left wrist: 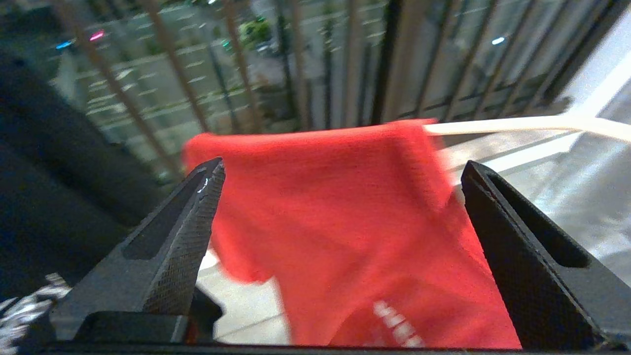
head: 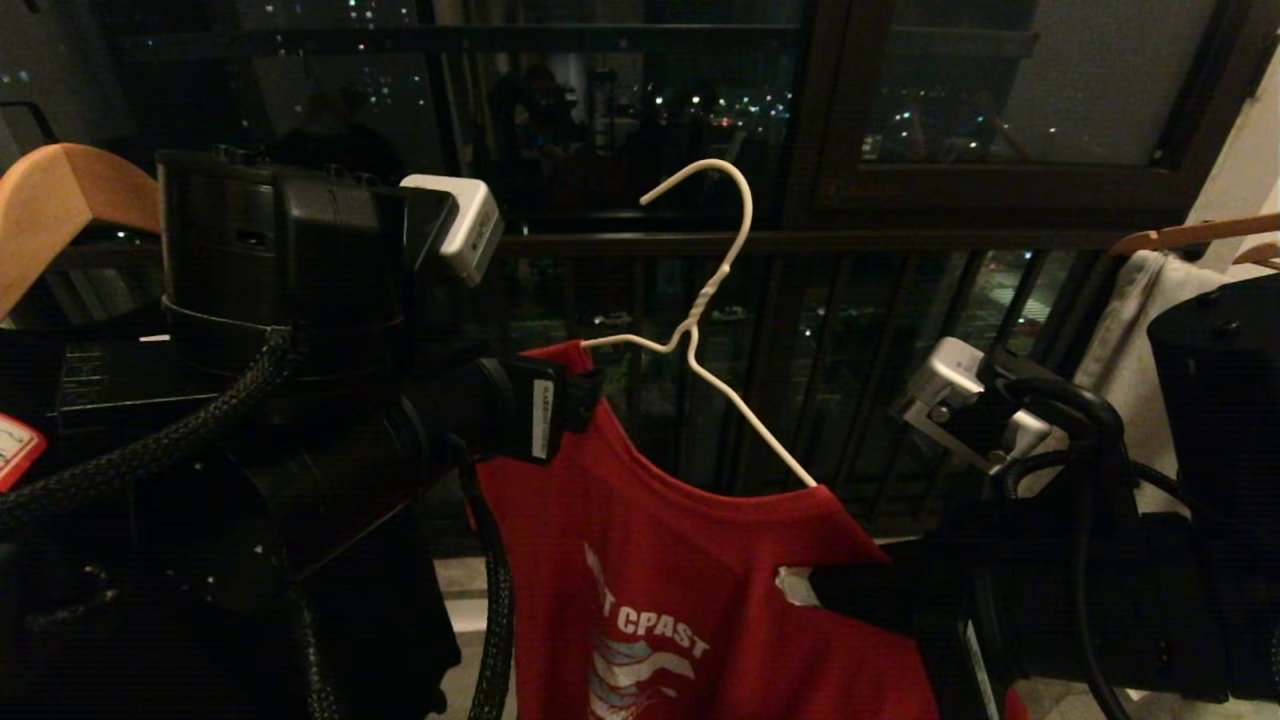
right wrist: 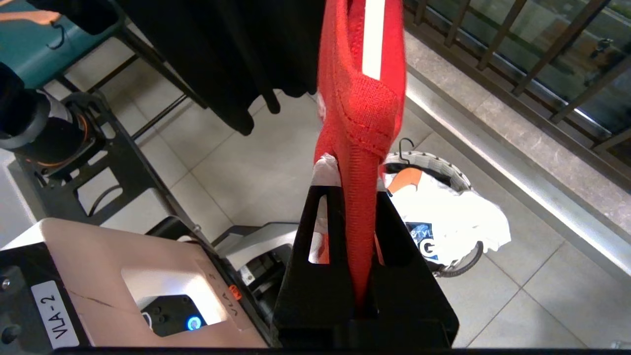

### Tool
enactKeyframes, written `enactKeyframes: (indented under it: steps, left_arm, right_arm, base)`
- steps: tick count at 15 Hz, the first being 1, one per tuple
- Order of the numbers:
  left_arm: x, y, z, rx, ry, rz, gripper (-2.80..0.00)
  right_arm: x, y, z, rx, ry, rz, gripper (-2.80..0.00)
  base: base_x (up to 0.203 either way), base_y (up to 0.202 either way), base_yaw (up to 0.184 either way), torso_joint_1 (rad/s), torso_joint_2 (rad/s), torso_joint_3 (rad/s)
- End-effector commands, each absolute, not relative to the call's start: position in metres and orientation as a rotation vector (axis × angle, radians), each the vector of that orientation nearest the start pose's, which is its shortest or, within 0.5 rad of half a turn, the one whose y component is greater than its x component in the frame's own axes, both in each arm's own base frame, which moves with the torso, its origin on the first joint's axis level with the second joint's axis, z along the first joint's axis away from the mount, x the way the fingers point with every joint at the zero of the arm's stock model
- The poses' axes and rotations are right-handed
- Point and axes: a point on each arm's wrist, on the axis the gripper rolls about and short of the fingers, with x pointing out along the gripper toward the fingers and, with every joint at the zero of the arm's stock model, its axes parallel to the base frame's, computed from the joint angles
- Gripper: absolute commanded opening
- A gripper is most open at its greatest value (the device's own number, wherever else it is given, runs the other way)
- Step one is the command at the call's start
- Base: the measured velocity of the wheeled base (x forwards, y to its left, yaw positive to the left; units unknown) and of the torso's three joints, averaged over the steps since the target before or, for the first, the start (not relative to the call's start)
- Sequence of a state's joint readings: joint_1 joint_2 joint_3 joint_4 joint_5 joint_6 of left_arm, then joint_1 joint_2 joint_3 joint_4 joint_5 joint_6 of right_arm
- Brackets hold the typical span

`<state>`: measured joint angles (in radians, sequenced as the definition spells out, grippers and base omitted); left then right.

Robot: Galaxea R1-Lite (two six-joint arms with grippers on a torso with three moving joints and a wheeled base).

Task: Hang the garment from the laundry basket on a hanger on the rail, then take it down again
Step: Take the clothes off the clothes rack

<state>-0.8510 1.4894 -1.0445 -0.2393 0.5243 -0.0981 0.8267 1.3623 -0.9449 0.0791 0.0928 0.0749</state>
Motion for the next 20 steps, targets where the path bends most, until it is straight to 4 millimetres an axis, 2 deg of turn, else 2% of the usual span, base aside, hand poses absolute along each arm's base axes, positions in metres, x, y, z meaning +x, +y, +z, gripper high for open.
enactKeyframes:
  steps: [1, 5, 9, 20]
  left_arm:
    - [0.177, -0.194, 0.271, 0.032, 0.172, -0.34, 0.0]
    - [0.176, -0.202, 0.261, 0.059, 0.194, -0.344, 0.0]
    - [0.177, -0.2, 0.263, 0.096, 0.17, -0.25, 0.0]
    - [0.181, -0.205, 0.262, 0.085, 0.142, -0.216, 0.0]
  right_arm:
    - [0.146, 0.162, 0.243, -0.115, 0.512, 0.882, -2.8]
    - [0.145, 0.161, 0.245, -0.113, 0.506, 0.884, -2.8]
    - [0.146, 0.161, 0.246, -0.109, 0.493, 0.88, -2.8]
    - [0.15, 0.165, 0.248, -0.078, 0.458, 0.836, -2.8]
  base:
    - [0.0, 0.0, 0.0, 0.0, 0.0, 0.0]
    - [0.0, 0.0, 0.0, 0.0, 0.0, 0.0]
    - [0.0, 0.0, 0.0, 0.0, 0.0, 0.0]
    - [0.0, 0.0, 0.0, 0.0, 0.0, 0.0]
